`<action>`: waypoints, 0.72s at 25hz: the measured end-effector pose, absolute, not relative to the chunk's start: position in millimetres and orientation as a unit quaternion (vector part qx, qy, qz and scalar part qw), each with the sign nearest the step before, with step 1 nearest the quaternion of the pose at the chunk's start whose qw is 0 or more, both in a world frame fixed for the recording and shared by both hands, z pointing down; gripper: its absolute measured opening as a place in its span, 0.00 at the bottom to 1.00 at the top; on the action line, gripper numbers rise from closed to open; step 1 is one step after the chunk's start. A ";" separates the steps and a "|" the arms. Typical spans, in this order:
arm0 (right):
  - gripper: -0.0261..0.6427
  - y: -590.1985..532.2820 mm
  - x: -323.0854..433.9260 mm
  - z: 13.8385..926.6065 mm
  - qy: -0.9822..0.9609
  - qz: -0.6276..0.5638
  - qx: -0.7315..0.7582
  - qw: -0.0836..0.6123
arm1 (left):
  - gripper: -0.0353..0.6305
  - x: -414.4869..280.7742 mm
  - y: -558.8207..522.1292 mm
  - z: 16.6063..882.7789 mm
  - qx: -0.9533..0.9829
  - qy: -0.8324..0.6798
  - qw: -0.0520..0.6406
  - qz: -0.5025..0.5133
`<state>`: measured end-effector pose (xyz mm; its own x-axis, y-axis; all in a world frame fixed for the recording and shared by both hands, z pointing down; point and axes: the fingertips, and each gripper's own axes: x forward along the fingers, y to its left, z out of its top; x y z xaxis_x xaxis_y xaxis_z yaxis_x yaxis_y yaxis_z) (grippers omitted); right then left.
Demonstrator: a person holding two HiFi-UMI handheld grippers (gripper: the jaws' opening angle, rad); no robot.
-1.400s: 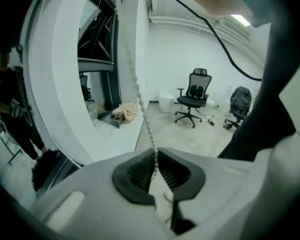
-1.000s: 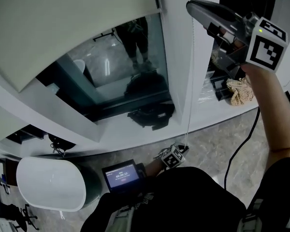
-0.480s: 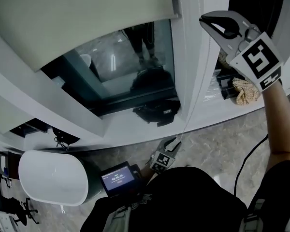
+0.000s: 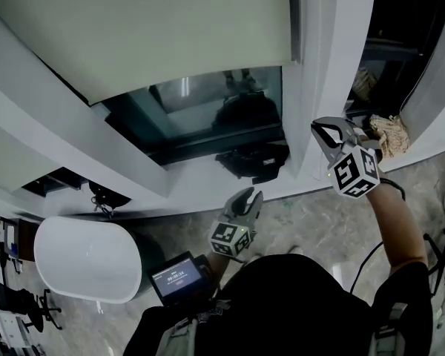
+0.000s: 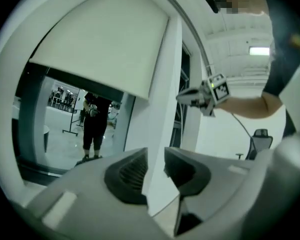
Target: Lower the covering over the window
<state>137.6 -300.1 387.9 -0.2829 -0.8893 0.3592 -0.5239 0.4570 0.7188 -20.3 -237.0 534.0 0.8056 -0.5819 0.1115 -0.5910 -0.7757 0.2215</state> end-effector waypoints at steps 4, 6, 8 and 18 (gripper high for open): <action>0.05 -275.0 110.9 497.9 -0.771 -0.184 0.424 0.438 | 0.21 -12.6 -242.5 482.7 0.953 -0.284 0.101 -0.027; 0.05 -257.0 97.3 561.3 -0.776 -0.143 0.398 0.468 | 0.21 -7.7 -244.2 470.6 0.958 -0.272 0.087 -0.032; 0.05 -235.9 83.5 621.2 -0.780 -0.096 0.372 0.494 | 0.21 -1.7 -246.1 461.5 0.961 -0.263 0.077 -0.037; 0.06 -143.1 37.5 759.7 -0.779 0.096 0.261 0.562 | 0.21 55.7 -235.4 356.3 0.979 -0.168 0.041 -0.109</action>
